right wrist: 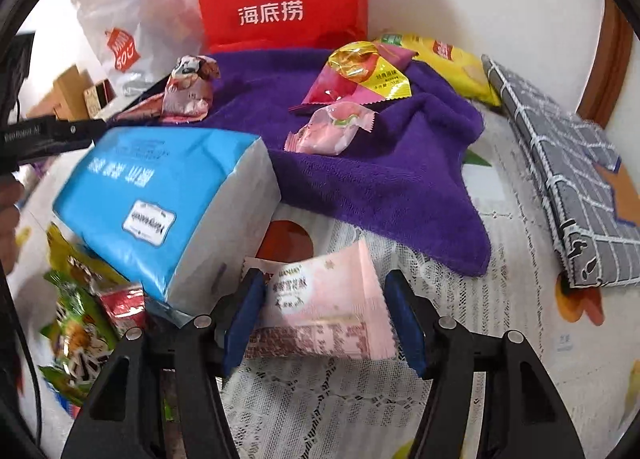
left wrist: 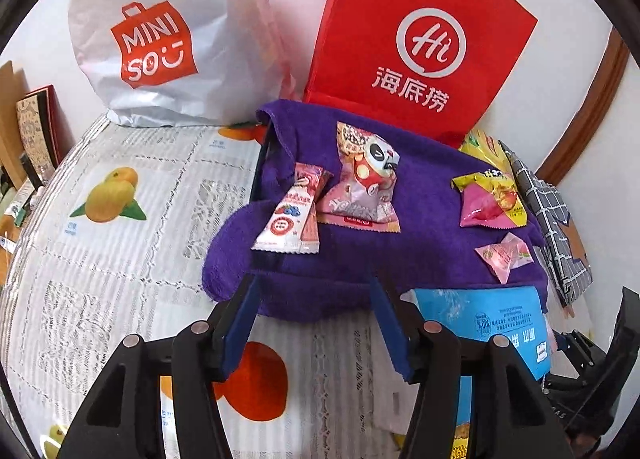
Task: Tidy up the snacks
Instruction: 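Open the left tool onto the towel while the right tool grasps the pink-white candy packet, then grasp the blue snack bag in the pile with the left tool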
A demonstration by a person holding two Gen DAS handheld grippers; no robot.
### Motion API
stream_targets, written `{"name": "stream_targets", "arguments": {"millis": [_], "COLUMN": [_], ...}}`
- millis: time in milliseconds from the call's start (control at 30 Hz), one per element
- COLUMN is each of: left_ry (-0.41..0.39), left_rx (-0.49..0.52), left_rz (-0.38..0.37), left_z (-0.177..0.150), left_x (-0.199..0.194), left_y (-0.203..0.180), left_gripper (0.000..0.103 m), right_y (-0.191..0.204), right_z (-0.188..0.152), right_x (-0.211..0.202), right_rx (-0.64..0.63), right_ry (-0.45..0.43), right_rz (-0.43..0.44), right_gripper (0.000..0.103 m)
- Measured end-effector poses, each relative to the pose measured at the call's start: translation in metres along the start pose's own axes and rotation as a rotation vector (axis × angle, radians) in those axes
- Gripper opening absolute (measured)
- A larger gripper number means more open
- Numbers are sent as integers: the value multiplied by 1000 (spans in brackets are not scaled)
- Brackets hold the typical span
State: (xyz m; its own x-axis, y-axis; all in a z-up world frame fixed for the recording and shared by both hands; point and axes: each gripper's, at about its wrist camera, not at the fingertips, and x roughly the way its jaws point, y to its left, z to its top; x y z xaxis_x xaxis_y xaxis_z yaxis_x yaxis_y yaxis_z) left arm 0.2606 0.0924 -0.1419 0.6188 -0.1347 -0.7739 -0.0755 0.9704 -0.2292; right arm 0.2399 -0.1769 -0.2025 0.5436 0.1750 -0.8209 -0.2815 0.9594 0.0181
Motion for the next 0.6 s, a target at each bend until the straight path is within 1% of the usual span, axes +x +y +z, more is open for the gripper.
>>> {"name": "stream_targets", "arguments": {"millis": [33, 67, 133, 167, 200, 333, 367, 433, 500, 567, 600], "left_ry": [-1, -3, -7, -8, -9, -6, -9, -20, -27, -25, -19], "left_rx": [4, 7, 17, 20, 23, 26, 28, 40, 60, 82, 91], "left_rz": [0, 1, 2, 2, -1, -35, -44, -65, -87, -116, -138], "left_z": [-1, -1, -3, -3, -4, -5, -5, -6, -8, -14, -20], "left_x": [0, 0, -1, -2, -2, -7, -10, -17, -23, -30, -33], "left_y": [-1, -2, -4, -5, -5, -8, -9, -11, -14, -18, -19], "left_gripper": [55, 55, 55, 55, 55, 55, 55, 55, 55, 55, 55], "right_y": [3, 4, 9, 11, 10, -2, -3, -7, -11, -15, -17], "right_z": [-2, -2, -4, -4, -4, -3, -5, -8, -16, -24, -28], "right_x": [0, -1, -2, -2, -4, -14, -16, -21, -30, -41, -46], "right_rx": [-13, -26, -54, -58, -55, -6, 5, 35, 64, 104, 127], "right_ry": [-14, -25, -41, -44, -50, -94, -101, -114, -135, -145, -148], "right_rz": [-16, -16, -16, -19, -17, 5, -4, -23, -47, -55, -59], "right_gripper": [57, 48, 42, 42, 38, 32, 29, 29, 26, 25, 23]}}
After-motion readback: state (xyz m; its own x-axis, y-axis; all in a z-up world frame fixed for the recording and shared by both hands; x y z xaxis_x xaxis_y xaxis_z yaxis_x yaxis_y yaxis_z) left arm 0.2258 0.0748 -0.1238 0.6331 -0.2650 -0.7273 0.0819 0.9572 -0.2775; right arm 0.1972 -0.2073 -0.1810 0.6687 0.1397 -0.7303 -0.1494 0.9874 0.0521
